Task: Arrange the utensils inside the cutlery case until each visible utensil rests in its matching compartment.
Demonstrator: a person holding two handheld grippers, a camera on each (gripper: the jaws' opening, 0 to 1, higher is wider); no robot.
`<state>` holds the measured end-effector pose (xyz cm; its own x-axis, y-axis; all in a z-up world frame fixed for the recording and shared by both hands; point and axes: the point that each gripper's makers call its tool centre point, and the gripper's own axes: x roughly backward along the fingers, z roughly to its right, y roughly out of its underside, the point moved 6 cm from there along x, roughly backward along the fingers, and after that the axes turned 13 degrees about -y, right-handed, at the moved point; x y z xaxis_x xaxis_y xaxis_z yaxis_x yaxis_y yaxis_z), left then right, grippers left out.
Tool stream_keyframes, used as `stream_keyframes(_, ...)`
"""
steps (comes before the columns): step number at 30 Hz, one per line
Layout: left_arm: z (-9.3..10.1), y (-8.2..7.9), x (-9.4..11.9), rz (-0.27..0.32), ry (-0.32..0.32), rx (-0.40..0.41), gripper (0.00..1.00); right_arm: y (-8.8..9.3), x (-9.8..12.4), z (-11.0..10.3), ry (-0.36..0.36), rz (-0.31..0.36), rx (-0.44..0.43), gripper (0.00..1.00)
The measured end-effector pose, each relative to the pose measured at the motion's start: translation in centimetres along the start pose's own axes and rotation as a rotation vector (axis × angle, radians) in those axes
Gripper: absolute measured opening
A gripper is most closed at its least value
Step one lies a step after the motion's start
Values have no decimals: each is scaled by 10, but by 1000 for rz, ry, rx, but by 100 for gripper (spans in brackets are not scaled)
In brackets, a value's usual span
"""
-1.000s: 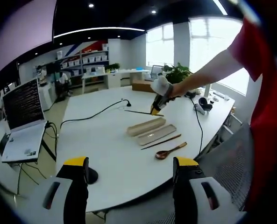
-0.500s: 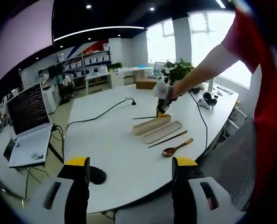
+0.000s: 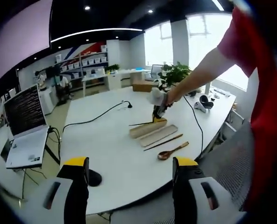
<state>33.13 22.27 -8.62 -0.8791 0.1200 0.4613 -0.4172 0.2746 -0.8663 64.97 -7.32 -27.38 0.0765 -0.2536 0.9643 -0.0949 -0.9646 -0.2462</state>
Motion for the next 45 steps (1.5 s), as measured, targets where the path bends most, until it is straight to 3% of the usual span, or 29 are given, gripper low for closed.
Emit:
stream_keyframes(12, 2, 3, 1, -18, -12, -48, 75, 2, -7, 4, -26, -46, -10, 0)
stream_keyframes(27, 1, 3, 0, -16, -23, -42, 75, 8, -13, 8, -47, -82, -1, 0)
stream_keyframes(34, 2, 2, -1, -14, -23, -42, 75, 7, -12, 8, -37, -72, -25, 0)
stream_keyframes(38, 2, 2, -1, -16, -24, -43, 75, 6, -10, 10, -9, -70, -48, 10)
stream_keyframes(45, 3, 1, -1, -7, -20, -44, 75, 4, -1, 7, -2, -24, -67, 8)
